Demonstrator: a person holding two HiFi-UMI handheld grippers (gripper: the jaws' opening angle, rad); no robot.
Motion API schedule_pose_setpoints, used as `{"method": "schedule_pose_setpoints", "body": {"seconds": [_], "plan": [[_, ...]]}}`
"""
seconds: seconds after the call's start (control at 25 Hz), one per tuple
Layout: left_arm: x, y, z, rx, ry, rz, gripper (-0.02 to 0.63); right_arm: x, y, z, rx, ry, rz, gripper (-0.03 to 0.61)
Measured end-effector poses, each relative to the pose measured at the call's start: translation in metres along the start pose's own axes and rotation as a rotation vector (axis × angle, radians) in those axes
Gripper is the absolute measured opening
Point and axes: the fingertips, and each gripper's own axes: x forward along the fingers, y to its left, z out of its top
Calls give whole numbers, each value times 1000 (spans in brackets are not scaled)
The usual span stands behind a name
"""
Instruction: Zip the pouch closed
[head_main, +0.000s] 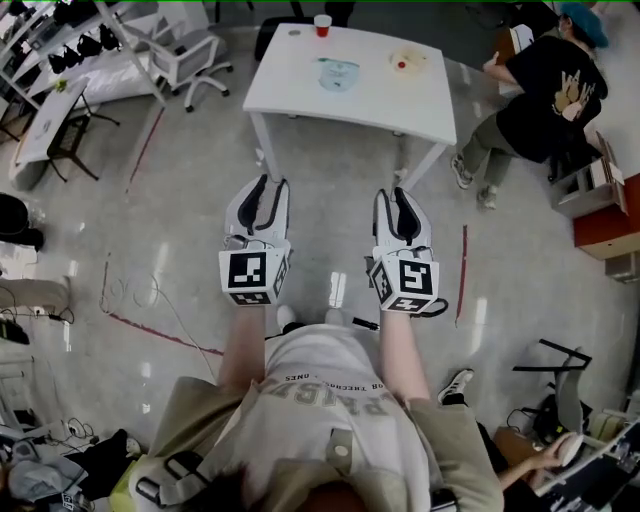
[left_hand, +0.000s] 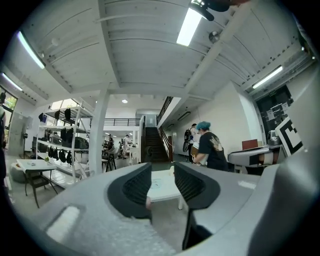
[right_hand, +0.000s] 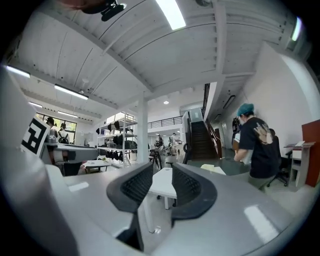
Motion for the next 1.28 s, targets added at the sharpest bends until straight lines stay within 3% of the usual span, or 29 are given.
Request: {"method": "schedule_pose_setpoints", "body": {"seconds": [0.04, 0.24, 0.76, 1.28], "plan": [[1, -1, -1, -10, 7, -3, 169, -1, -2, 0, 4, -1, -3, 107], [5, -7, -6, -34, 22, 3, 224, -3, -17, -1, 7, -7, -15, 198], [2, -33, -9, -57, 39, 54, 224, -20, -52, 0, 8, -5, 10, 199], [-14, -39, -14, 22, 78, 122, 222, -21, -76, -22, 55, 25, 44, 199]]}}
